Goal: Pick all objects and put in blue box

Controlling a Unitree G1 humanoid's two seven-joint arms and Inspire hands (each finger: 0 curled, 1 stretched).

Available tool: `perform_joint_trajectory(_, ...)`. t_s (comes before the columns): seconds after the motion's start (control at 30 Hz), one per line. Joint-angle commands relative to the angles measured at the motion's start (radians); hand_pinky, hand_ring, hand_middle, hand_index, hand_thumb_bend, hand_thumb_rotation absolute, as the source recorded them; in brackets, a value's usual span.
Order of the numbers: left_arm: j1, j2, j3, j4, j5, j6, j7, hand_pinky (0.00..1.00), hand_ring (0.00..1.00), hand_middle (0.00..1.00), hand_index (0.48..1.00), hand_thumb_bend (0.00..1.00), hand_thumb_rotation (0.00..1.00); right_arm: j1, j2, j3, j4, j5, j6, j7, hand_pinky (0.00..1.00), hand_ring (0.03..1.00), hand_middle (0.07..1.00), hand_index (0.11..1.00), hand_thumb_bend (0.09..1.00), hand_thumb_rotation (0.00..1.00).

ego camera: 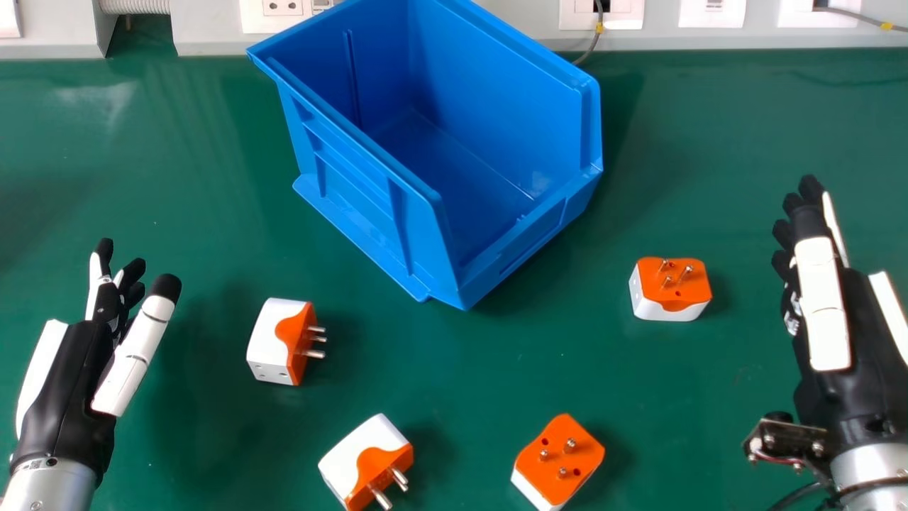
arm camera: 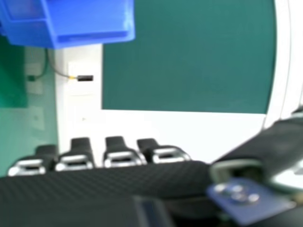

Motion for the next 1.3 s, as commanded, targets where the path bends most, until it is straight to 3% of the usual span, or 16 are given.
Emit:
perform_joint_trajectory(0.0,-0.025,-0.014,-0.001,-0.002,-0.017,-0.015,0.010,0.94,0.98,0.99,0.998,0.61,0.91,-0.025,-0.025,-0.016,0.003,-0.020,-0.036,-0.001,1.00,1.000,1.000,1.000,0.478,1.00)
perform_joint_trajectory(0.1,-0.045,-0.030,0.001,0.017,-0.029,-0.020,0.014,0.95,0.99,0.99,0.999,0.59,0.93,-0.039,-0.035,-0.012,0.029,-0.045,-0.058,-0.007,1.00,1.000,1.000,1.000,0.487,1.00)
perform_joint_trajectory(0.27,-0.074,-0.050,-0.004,0.032,-0.030,-0.021,0.031,0.96,0.99,1.00,1.000,0.55,0.96,-0.068,-0.056,-0.018,0.080,-0.068,-0.092,-0.008,1.00,1.000,1.000,1.000,0.489,1.00)
perform_joint_trajectory(0.33,-0.083,-0.060,-0.003,0.033,-0.043,-0.023,0.031,0.96,1.00,0.99,1.000,0.54,0.98,-0.078,-0.063,-0.020,0.098,-0.076,-0.104,-0.011,1.00,1.000,1.000,1.000,0.488,1.00)
perform_joint_trajectory(0.4,-0.090,-0.078,0.005,0.016,-0.090,0.000,0.009,0.97,1.00,0.99,1.000,0.52,0.98,-0.090,-0.069,-0.021,0.121,-0.082,-0.118,-0.014,1.00,1.000,1.000,1.000,0.483,1.00)
perform_joint_trajectory(0.47,-0.099,-0.099,0.016,-0.008,-0.178,0.046,-0.035,0.98,1.00,0.99,1.000,0.52,0.99,-0.100,-0.075,-0.020,0.139,-0.088,-0.128,-0.016,1.00,1.000,1.000,1.000,0.483,1.00)
perform_joint_trajectory(0.53,-0.104,-0.111,0.025,-0.022,-0.244,0.079,-0.067,0.98,1.00,1.00,1.000,0.52,0.99,-0.104,-0.079,-0.018,0.148,-0.098,-0.133,-0.021,1.00,1.000,1.000,1.000,0.479,1.00)
perform_joint_trajectory(0.6,-0.106,-0.112,0.030,-0.028,-0.272,0.098,-0.079,0.99,1.00,1.00,1.000,0.52,1.00,-0.107,-0.080,-0.018,0.154,-0.104,-0.135,-0.022,1.00,1.000,1.000,1.000,0.477,1.00)
perform_joint_trajectory(0.63,-0.104,-0.111,0.030,-0.037,-0.276,0.107,-0.080,0.99,1.00,1.00,1.000,0.52,1.00,-0.107,-0.082,-0.017,0.155,-0.109,-0.137,-0.023,1.00,1.000,1.000,1.000,0.476,1.00)
perform_joint_trajectory(0.77,-0.093,-0.112,0.028,-0.068,-0.272,0.121,-0.074,1.00,1.00,1.00,1.000,0.51,1.00,-0.107,-0.089,-0.014,0.153,-0.130,-0.138,-0.030,1.00,1.000,1.000,1.000,0.475,1.00)
perform_joint_trajectory(0.9,-0.099,-0.106,0.031,-0.041,-0.266,0.112,-0.088,1.00,1.00,1.00,1.000,0.51,1.00,-0.098,-0.097,-0.006,0.143,-0.166,-0.143,-0.036,1.00,1.000,1.000,1.000,0.492,1.00)
perform_joint_trajectory(1.07,-0.081,-0.106,0.027,-0.059,-0.249,0.102,-0.082,1.00,1.00,1.00,1.000,0.51,1.00,-0.045,-0.092,0.014,0.094,-0.232,-0.164,-0.053,1.00,1.000,1.000,1.000,0.570,1.00)
perform_joint_trajectory(1.27,-0.070,-0.106,0.025,-0.064,-0.230,0.098,-0.071,1.00,1.00,1.00,1.000,0.52,1.00,-0.007,-0.081,0.025,0.055,-0.236,-0.148,-0.051,1.00,1.000,1.000,1.000,0.553,1.00)
